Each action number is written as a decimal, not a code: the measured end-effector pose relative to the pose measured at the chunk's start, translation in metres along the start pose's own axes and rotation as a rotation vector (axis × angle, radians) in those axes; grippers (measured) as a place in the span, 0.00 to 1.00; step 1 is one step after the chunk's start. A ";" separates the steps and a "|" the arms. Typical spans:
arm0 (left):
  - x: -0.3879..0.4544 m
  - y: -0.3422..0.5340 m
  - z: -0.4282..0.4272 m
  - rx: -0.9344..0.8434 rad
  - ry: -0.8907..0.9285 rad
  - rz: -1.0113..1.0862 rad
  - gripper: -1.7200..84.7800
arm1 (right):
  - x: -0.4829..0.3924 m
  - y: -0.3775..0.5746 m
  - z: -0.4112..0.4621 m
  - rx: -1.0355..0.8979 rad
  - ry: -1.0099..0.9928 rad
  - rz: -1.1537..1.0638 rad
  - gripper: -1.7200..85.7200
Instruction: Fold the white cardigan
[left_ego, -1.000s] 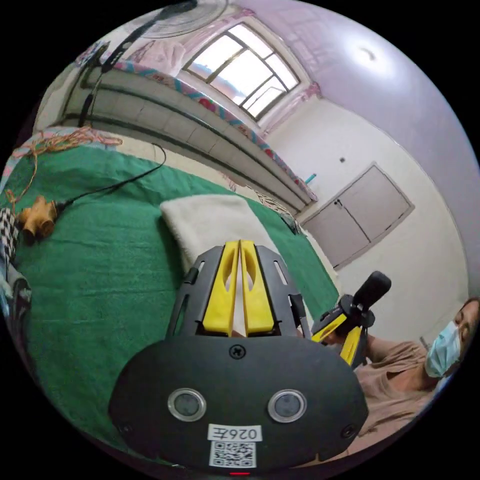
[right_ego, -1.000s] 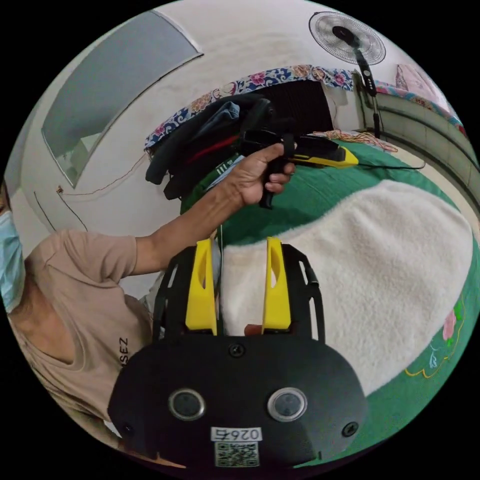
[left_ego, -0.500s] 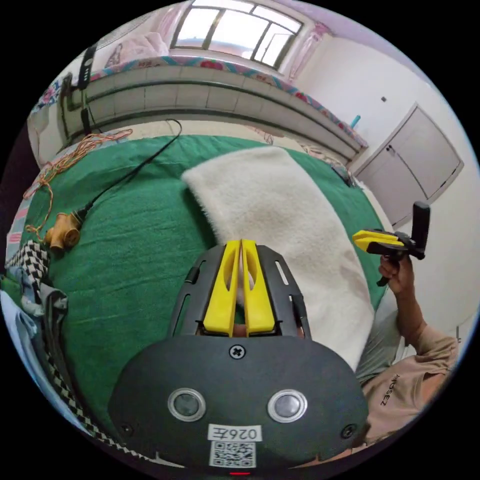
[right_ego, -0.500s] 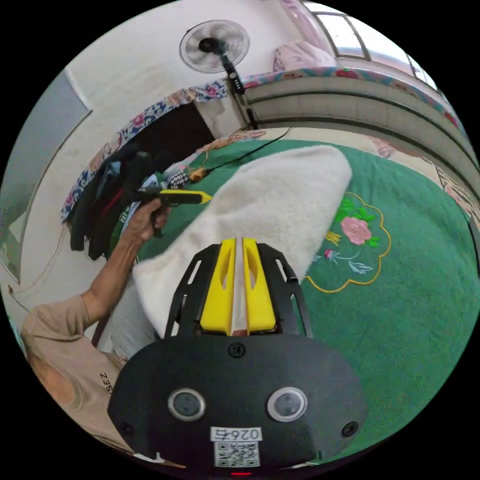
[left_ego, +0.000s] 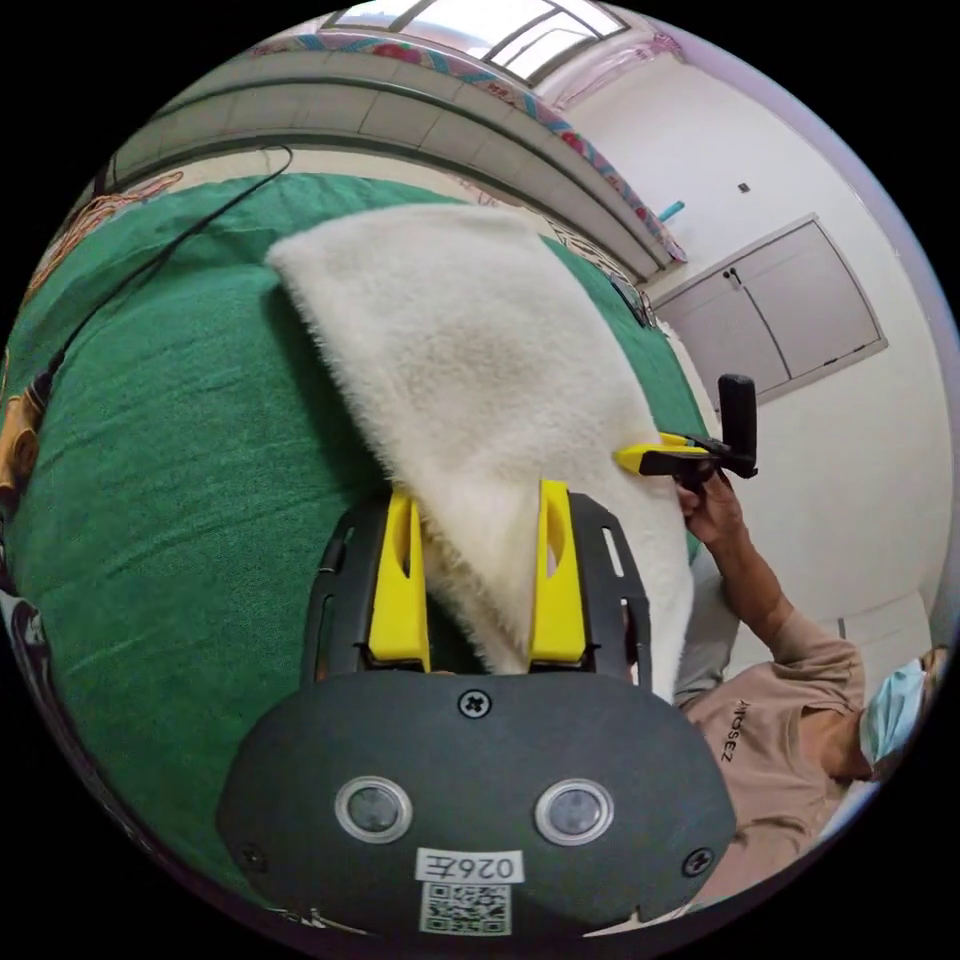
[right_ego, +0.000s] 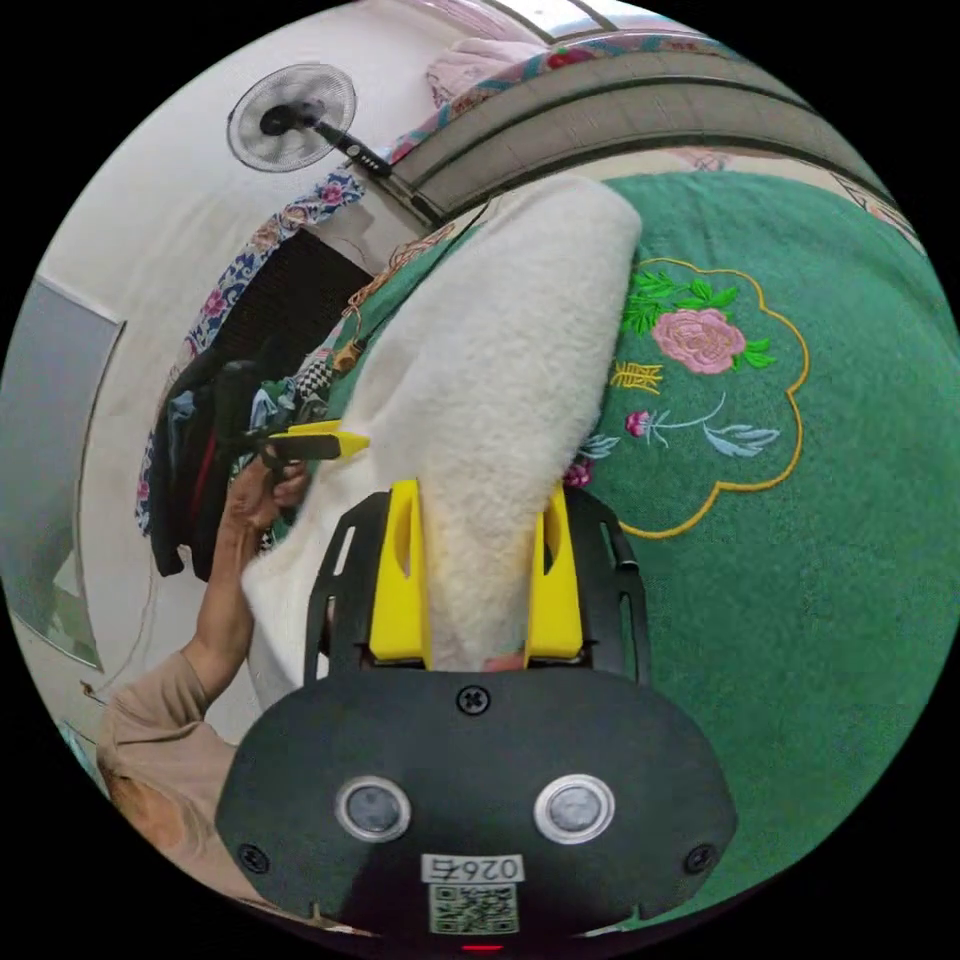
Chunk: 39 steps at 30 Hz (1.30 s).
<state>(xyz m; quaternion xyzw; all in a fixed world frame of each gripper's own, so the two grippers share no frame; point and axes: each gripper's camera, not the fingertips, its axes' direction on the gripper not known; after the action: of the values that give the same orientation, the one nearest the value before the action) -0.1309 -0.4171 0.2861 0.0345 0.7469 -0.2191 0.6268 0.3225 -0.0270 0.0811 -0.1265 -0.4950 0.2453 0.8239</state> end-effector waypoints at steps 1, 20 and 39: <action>0.003 0.001 0.003 -0.016 -0.014 0.019 0.21 | 0.000 -0.001 -0.001 -0.003 0.000 -0.007 0.14; 0.186 -0.037 0.208 -0.059 0.268 0.149 0.10 | 0.065 0.068 -0.217 -0.174 0.465 -0.077 0.07; 0.481 -0.145 0.460 -0.340 0.538 0.550 0.12 | 0.216 0.305 -0.464 0.381 0.766 0.414 0.08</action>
<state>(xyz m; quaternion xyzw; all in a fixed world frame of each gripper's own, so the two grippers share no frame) 0.1437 -0.8251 -0.1846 0.1844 0.8726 0.0996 0.4412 0.7286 0.3615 -0.1155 -0.1505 -0.0664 0.4263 0.8895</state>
